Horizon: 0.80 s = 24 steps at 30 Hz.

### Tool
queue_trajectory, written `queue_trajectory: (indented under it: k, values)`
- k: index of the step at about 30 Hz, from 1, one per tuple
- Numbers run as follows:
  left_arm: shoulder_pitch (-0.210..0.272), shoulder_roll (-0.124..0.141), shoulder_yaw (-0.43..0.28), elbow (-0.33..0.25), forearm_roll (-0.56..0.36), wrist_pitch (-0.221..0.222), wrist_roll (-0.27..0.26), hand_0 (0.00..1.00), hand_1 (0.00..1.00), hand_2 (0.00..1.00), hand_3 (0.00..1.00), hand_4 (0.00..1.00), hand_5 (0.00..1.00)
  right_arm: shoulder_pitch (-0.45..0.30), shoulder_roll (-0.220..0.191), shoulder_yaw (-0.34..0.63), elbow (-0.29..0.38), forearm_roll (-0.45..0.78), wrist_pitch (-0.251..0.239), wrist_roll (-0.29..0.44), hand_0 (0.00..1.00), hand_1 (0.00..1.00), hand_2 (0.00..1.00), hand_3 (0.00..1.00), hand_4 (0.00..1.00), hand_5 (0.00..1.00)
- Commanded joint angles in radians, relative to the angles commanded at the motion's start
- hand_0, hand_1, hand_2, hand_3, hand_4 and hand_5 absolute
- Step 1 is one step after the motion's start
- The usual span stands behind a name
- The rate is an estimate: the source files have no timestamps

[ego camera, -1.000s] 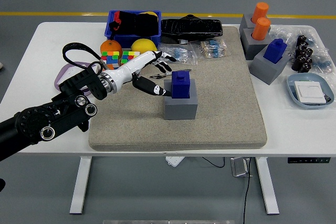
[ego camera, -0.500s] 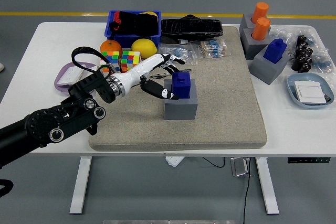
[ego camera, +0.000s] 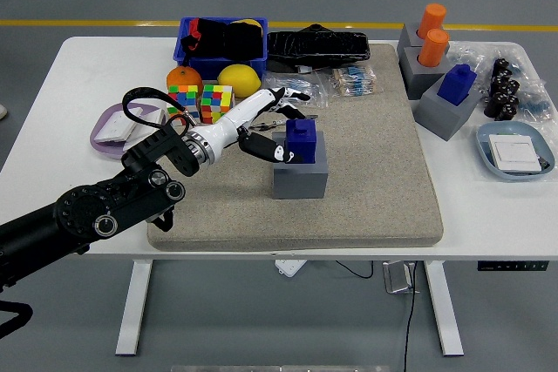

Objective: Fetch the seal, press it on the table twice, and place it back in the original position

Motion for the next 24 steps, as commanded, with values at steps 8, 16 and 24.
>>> queue_trajectory:
  k: [8,16,24]
  values:
    - [0.004,-0.011,0.004,0.019,-0.020,0.008,-0.002,0.806,0.772,0.745,0.856,0.968,0.002,0.001,0.001,0.001,0.000,0.000,0.000,0.000,0.846,0.781,0.784,0.753,0.851,0.529]
    - [0.026,-0.020,-0.011,0.033,-0.085,0.046,-0.024,0.772,0.752,0.752,0.858,0.937,0.002,0.001,0.002,0.001,0.001,-0.001,0.001,0.000,0.846,0.782,0.784,0.753,0.853,0.530]
    - [0.054,-0.020,-0.015,0.037,-0.241,0.043,-0.043,0.767,0.731,0.724,0.854,0.927,0.002,-0.001,0.002,-0.003,0.003,-0.003,0.002,0.001,0.847,0.781,0.785,0.754,0.853,0.529]
